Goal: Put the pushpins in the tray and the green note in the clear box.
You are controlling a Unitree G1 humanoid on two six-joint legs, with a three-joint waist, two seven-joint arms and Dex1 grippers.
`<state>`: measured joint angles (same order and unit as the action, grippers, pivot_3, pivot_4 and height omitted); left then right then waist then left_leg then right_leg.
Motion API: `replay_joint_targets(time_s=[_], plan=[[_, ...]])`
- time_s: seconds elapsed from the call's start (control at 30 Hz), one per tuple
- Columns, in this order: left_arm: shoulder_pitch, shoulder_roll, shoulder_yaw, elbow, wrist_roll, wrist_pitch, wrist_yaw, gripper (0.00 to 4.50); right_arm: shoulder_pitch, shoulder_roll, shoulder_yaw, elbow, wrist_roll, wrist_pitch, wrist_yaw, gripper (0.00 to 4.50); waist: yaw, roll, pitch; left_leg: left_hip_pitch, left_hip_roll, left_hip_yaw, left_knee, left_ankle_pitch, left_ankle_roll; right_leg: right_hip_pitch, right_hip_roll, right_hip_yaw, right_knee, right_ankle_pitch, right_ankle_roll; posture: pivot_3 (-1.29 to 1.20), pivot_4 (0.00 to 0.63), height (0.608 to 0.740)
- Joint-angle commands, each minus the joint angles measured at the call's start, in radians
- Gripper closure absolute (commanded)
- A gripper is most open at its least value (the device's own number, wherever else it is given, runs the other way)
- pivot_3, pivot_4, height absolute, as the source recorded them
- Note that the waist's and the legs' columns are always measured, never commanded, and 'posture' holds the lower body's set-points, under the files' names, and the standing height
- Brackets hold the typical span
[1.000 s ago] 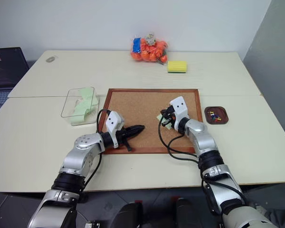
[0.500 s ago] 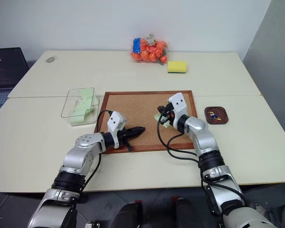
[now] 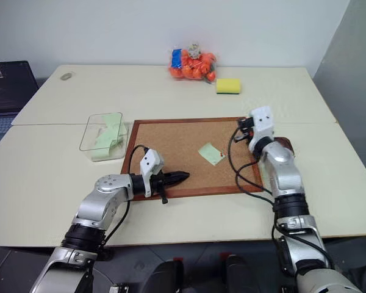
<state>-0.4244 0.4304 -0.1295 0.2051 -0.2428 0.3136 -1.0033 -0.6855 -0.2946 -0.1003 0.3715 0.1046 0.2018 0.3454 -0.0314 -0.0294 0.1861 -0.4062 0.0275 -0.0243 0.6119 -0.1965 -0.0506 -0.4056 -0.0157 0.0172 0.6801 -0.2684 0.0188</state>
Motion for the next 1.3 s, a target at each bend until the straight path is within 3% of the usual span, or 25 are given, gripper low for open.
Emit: replay_joint_targets(time_s=[0.03, 0.27, 0.5, 1.13, 1.2, 1.3], plan=[[0.018, 0.005, -0.044, 0.027, 0.018, -0.009, -0.038, 4.5, -0.025, -0.056, -0.044, 0.048, -0.036, -0.017, -0.084, 4.48, 0.0, 0.0, 0.0, 0.0, 0.0, 0.0, 0.0, 0.0, 0.0, 0.0, 0.0, 0.0, 0.0, 0.0, 0.0, 0.0, 0.15, 0.74], [0.006, 0.0, -0.039, 0.044, 0.024, -0.029, -0.042, 4.5, -0.029, -0.099, -0.085, 0.105, -0.018, 0.07, -0.135, 4.48, 0.0, 0.001, -0.001, 0.0, 0.0, 0.001, 0.0, 0.0, 0.0, 0.0, 0.0, 0.001, 0.0, 0.0, 0.0, 0.0, 0.15, 0.74], [0.003, 0.005, -0.025, 0.054, 0.024, -0.042, -0.034, 4.5, 0.051, -0.089, -0.098, -0.001, 0.016, 0.206, -0.14, 4.48, 0.0, 0.002, -0.001, 0.0, 0.0, 0.0, 0.0, 0.0, 0.0, 0.0, 0.0, 0.0, 0.0, -0.001, 0.001, 0.0, 0.15, 0.74], [-0.005, -0.007, -0.024, 0.075, 0.033, -0.074, -0.017, 4.5, 0.081, -0.1, -0.099, -0.06, 0.018, 0.257, -0.165, 0.35, 0.0, 0.003, -0.002, 0.0, 0.0, 0.0, 0.0, 0.0, 0.0, 0.0, 0.0, 0.0, 0.0, -0.001, 0.003, 0.0, 0.15, 0.74], [-0.008, -0.009, -0.024, 0.079, 0.033, -0.077, -0.015, 4.5, 0.08, -0.101, -0.099, -0.059, 0.019, 0.259, -0.165, 0.03, 0.0, 0.003, -0.002, 0.0, 0.0, 0.0, 0.0, 0.0, 0.0, 0.0, 0.0, 0.001, 0.0, -0.002, 0.003, 0.0, 0.15, 0.74], [-0.009, -0.01, -0.023, 0.082, 0.034, -0.079, -0.015, 4.5, 0.078, -0.102, -0.099, -0.055, 0.019, 0.259, -0.166, 0.03, 0.0, 0.004, -0.002, 0.0, 0.0, 0.001, 0.0, 0.0, 0.0, 0.001, 0.0, 0.0, 0.0, -0.002, 0.003, 0.0, 0.15, 0.74]])
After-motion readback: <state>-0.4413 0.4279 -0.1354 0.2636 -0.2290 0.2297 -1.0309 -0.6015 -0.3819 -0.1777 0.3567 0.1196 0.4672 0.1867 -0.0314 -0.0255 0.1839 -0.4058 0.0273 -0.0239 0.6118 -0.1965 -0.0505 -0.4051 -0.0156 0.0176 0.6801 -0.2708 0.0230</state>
